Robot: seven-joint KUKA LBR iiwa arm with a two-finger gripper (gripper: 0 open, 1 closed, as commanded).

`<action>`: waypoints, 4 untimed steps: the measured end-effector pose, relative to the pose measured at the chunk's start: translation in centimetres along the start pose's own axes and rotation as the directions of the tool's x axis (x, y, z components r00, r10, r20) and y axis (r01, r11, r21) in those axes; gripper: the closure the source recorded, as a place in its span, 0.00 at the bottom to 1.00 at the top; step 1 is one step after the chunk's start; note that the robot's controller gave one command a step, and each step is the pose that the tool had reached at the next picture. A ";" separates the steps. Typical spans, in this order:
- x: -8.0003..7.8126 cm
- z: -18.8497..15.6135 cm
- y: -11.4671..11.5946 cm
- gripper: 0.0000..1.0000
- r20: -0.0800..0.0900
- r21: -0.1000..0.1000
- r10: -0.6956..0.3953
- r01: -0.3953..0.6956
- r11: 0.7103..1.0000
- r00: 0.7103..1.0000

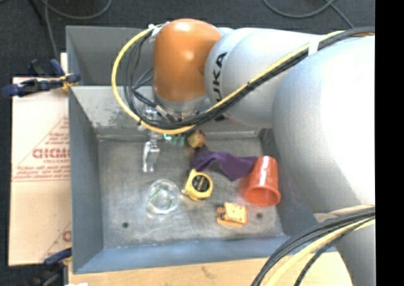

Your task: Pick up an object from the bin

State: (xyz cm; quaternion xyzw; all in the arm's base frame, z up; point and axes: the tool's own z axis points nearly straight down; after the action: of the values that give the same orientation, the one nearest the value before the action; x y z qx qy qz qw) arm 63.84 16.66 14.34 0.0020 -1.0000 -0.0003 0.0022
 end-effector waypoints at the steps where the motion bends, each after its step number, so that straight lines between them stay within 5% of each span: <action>1: -0.2 -0.5 0.0 0.00 0.008 -0.001 0.002 -0.002 1.000 1.000; 2: 0.0 -1.3 -1.9 0.00 0.003 -0.001 -0.145 0.145 0.989 0.989; 3: 0.7 -3.8 -5.8 0.00 0.005 0.005 -0.352 0.352 0.936 0.936; 4: 3.6 -3.5 -6.4 0.00 0.011 0.001 -0.186 0.186 0.983 0.982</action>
Offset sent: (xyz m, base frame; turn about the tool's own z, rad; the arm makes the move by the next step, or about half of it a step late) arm 0.0004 -0.0835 0.0384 -0.4658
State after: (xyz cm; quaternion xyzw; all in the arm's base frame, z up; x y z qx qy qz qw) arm 60.28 10.27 17.83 0.0955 -0.9954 -0.0005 -0.0034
